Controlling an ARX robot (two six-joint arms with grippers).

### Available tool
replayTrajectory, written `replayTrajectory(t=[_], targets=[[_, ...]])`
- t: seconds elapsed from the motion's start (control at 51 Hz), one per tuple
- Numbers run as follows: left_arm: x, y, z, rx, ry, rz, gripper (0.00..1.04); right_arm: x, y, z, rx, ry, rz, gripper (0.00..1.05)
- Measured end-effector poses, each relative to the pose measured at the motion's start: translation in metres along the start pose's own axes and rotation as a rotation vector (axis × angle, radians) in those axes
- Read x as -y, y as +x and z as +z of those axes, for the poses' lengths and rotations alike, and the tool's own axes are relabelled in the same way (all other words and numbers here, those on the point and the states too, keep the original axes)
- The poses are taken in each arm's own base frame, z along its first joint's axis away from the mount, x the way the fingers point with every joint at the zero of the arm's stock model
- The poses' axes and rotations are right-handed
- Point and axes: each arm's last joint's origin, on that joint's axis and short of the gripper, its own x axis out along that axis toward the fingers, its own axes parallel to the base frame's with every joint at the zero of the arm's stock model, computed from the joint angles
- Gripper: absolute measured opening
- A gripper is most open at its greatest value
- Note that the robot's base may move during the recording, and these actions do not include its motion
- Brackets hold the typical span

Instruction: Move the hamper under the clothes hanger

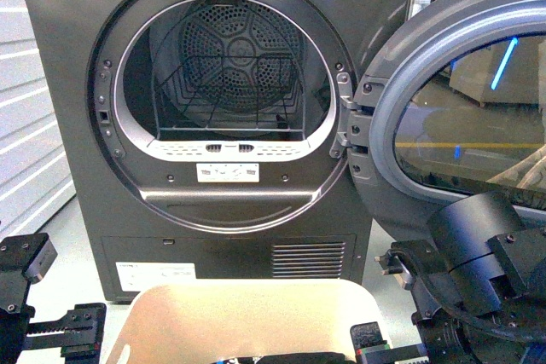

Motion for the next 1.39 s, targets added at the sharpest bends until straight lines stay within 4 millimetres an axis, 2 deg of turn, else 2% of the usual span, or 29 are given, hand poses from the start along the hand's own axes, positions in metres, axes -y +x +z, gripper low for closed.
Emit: replayTrajectory(t=[0.255, 0.411, 0.666, 0.999, 1.391], targets=[[-0.001, 0.003, -0.001, -0.013, 0.006, 0.012, 0.98, -0.002, 0.015, 0.000, -0.019, 0.008, -0.008, 0.97], [-0.006, 0.013, -0.002, -0.027, -0.001, 0.027, 0.98, -0.006, 0.024, 0.000, -0.036, -0.006, -0.011, 0.97], [-0.010, 0.032, -0.002, -0.038, 0.003, 0.036, 0.98, -0.010, 0.041, 0.011, -0.063, -0.033, -0.036, 0.97], [0.008, 0.053, 0.012, -0.025, 0.035, -0.001, 0.98, -0.003, 0.060, 0.029, -0.073, -0.038, -0.073, 0.97], [0.028, 0.081, 0.011, -0.063, 0.076, -0.019, 0.98, 0.011, 0.073, 0.023, -0.104, -0.020, -0.106, 0.97]])
